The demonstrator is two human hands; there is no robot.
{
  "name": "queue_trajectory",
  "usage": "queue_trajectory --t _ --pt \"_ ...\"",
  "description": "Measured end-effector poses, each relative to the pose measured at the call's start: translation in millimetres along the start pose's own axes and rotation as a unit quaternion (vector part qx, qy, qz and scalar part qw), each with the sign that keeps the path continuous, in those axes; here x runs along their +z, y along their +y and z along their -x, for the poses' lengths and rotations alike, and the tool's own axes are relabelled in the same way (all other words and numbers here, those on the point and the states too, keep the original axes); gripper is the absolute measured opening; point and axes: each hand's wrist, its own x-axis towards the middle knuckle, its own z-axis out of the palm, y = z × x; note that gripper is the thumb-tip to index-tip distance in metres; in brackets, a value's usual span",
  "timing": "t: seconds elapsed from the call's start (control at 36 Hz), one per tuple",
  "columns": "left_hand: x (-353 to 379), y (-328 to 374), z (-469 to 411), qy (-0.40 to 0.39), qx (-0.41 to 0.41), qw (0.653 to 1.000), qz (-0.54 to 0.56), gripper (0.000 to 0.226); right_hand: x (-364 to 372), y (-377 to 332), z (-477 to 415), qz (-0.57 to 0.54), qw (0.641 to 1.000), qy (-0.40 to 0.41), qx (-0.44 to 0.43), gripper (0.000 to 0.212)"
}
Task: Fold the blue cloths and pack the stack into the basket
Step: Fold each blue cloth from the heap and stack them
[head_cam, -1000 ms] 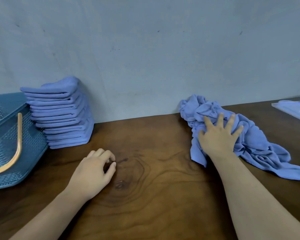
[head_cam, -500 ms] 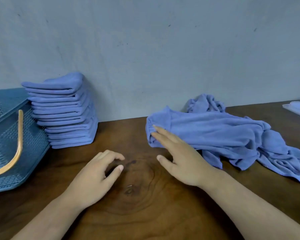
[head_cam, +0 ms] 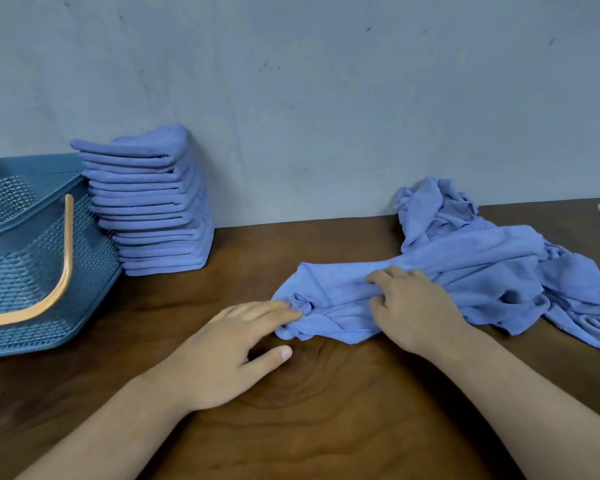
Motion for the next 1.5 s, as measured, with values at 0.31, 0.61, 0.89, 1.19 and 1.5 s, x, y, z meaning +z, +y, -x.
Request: queue_trajectory --t 0.31,0.61,0.89,1.19,1.5 --pt "1 -21 -7 0.138 -0.245 0.959 -0.035 0.065 -15 -43 25 -0.317 0.925 -0.082 -0.193 0.049" --pt "1 -1 -1 0.038 -0.016 0.998 -0.044 0.048 -14 -29 19 -0.010 0.998 0.004 -0.061 0.020" --pt "-3 -16 -5 0.108 -0.186 0.976 -0.033 0.057 -39 -48 34 -0.394 0.905 -0.087 -0.134 0.027" --pt "-3 -8 -2 0.078 -0.156 0.984 -0.043 0.062 -28 -24 24 -0.026 0.996 0.008 -0.089 0.023" --pt "-5 -17 0 -0.040 -0.093 0.994 0.028 0.061 -61 -42 40 -0.410 0.891 -0.132 -0.147 0.013"
